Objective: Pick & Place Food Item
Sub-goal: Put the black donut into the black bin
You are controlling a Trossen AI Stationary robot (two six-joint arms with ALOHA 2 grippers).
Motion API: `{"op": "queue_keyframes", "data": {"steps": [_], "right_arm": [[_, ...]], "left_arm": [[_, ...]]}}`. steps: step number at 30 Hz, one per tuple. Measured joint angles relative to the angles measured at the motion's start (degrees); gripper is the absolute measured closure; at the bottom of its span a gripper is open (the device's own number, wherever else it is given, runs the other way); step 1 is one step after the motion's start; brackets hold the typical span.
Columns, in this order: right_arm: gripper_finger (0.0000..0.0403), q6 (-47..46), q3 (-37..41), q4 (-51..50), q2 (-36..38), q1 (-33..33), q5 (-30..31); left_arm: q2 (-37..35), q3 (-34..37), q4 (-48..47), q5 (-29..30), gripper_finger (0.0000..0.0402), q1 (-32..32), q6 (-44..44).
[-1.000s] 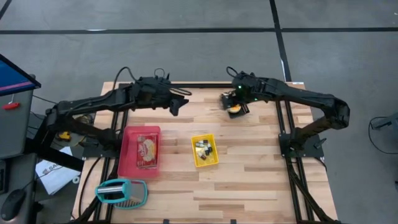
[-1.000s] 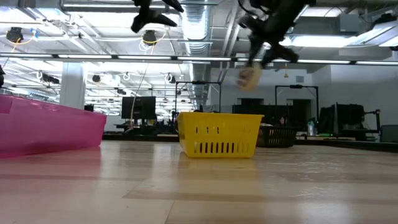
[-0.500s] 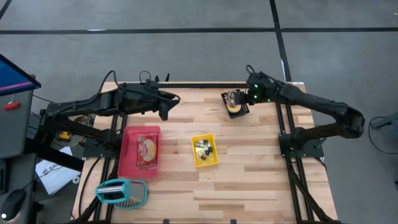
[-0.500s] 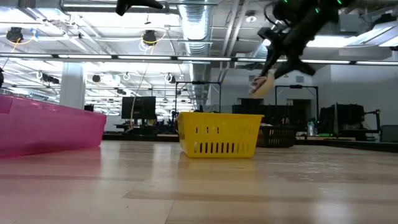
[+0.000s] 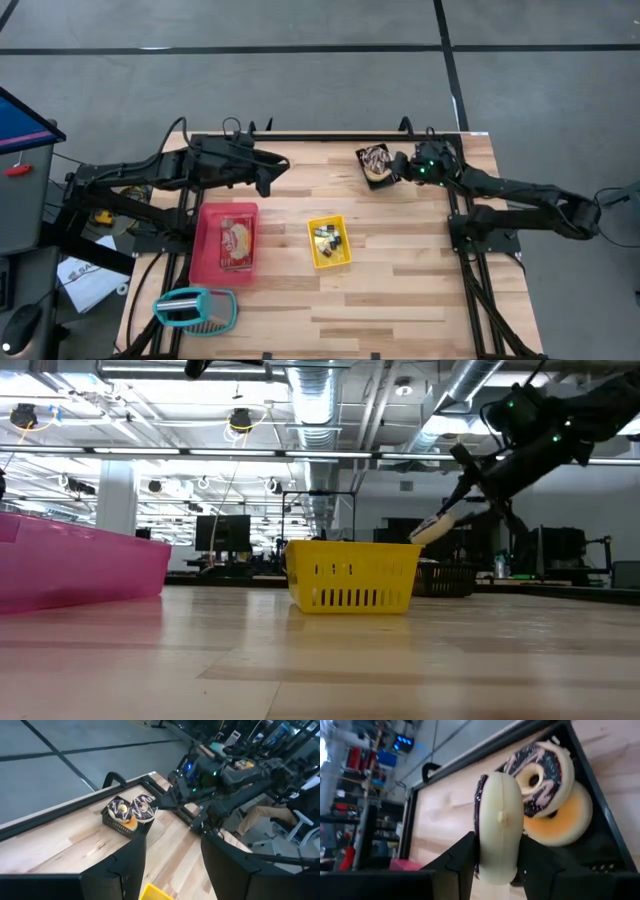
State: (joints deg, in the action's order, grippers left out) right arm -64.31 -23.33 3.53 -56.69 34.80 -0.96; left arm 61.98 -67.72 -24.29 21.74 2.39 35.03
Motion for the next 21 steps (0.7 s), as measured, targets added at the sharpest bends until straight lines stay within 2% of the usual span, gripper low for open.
{"op": "queue_keyframes", "data": {"steps": [6,14,21], "right_arm": [[0.0278,-0.21,3.09,3.97,-2.5,1.78,0.85],[0.0278,-3.21,5.83,17.13,-8.71,1.98,-0.71],[0.0269,-3.24,5.94,17.03,-14.17,1.2,-3.52]], "left_arm": [[0.0,0.0,2.01,0.89,0.0215,-0.09,1.1],[0.0,0.0,2.49,1.24,0.0215,-0.75,2.82],[0.0,0.0,2.51,1.29,0.0215,-2.27,3.43]]}}
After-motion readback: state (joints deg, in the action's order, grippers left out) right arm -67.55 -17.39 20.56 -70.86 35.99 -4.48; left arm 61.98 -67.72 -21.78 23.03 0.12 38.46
